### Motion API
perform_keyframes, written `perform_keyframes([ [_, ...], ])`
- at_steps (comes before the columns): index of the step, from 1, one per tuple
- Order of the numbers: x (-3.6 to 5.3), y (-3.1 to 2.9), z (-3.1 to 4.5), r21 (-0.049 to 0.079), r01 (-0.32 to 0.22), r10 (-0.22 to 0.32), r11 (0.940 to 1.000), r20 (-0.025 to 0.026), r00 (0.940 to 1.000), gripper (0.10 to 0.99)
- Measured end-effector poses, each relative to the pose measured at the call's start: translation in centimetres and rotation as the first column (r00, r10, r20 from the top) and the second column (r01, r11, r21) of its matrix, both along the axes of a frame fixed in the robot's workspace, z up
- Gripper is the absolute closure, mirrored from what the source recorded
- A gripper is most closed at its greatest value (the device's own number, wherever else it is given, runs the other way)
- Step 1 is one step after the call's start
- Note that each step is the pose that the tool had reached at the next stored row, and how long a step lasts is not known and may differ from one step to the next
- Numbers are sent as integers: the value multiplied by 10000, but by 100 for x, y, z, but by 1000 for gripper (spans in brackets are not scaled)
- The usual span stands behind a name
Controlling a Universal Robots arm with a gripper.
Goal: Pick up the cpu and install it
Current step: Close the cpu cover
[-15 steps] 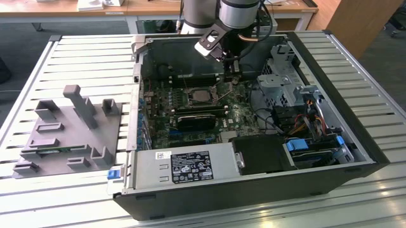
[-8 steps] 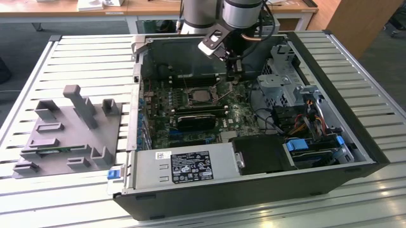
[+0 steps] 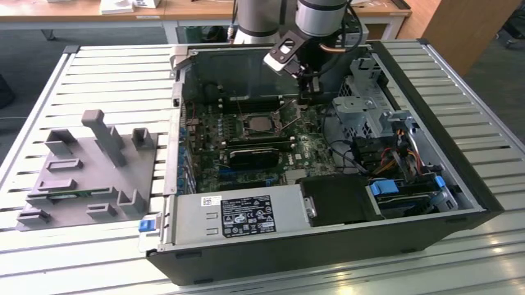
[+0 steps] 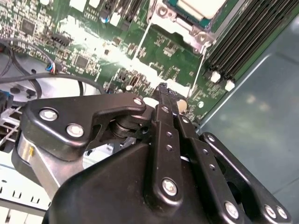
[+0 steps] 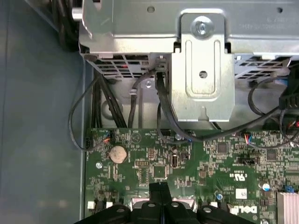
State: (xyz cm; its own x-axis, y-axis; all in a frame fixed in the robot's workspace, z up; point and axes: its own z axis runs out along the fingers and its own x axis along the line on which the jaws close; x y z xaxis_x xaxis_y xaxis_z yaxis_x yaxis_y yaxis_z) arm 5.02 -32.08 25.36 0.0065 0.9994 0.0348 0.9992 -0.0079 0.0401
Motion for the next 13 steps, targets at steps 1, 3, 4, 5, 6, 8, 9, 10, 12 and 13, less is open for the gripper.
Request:
perform_keyframes([
  [1, 14, 4, -2, 1, 0, 0, 10000, 0, 10000, 980],
  [3, 36, 14, -4, -5, -1, 1, 10000, 0, 10000, 980],
  [4, 44, 17, -6, -6, 0, 0, 10000, 0, 10000, 980],
  [5, 54, 23, -8, -8, 0, 0, 10000, 0, 10000, 980],
  [6, 63, 28, -10, -10, 0, 0, 10000, -1, 10000, 980],
  [8, 80, 36, -18, -14, 0, 0, 10000, -3, 10000, 980],
  [9, 84, 38, -24, -16, 0, 0, 10000, -4, 10000, 980],
  [10, 84, 40, -32, -18, 1, -1, 10000, -7, 10000, 980],
  [12, 89, 42, -51, -17, 0, 0, 10000, -17, 10000, 980],
  [13, 91, 42, -62, -17, 1, -1, 10000, -20, 10000, 980],
])
